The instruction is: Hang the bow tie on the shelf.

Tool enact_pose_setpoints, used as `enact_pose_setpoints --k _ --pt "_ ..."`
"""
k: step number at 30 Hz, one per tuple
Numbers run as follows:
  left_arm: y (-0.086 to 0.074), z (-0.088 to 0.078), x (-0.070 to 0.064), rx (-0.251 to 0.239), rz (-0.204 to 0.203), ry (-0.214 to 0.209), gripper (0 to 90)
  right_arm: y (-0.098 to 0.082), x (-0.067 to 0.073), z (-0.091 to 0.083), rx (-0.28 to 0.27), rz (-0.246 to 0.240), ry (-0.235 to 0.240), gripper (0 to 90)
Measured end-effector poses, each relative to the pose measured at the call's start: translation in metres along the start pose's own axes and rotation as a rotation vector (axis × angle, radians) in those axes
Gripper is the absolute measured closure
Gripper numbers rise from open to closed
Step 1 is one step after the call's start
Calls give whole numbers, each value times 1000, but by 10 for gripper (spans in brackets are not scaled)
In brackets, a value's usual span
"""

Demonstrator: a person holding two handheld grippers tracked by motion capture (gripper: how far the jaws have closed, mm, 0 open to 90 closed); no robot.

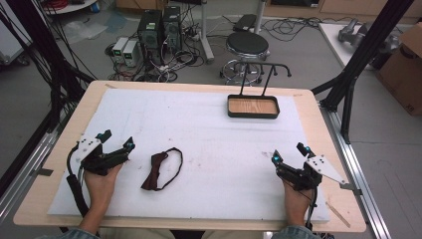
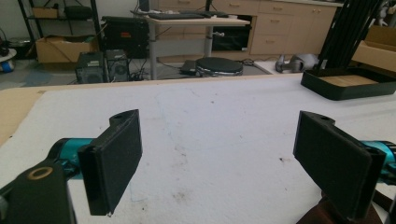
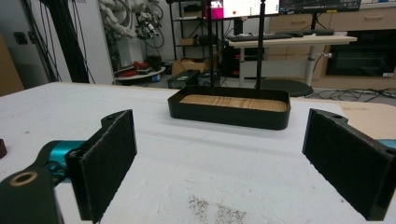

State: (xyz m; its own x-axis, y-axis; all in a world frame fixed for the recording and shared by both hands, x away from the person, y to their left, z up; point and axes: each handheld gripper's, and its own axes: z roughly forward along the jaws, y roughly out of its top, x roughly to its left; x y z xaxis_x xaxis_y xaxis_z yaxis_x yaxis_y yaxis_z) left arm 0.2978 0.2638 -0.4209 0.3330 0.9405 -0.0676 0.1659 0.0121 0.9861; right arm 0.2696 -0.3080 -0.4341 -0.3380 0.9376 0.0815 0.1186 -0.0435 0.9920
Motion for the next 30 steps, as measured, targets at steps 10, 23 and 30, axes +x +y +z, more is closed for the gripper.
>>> enact_pose_setpoints --k 10,23,30 --pt "1 0 -6 -1 -8 -34 159 0 2 0 -11 -36 -2 89" --pt "1 4 -30 69 -26 -151 163 0 4 1 -6 -45 -3 89" --pt "-3 8 -45 133 4 -190 233 0 4 2 -8 -59 -5 89"
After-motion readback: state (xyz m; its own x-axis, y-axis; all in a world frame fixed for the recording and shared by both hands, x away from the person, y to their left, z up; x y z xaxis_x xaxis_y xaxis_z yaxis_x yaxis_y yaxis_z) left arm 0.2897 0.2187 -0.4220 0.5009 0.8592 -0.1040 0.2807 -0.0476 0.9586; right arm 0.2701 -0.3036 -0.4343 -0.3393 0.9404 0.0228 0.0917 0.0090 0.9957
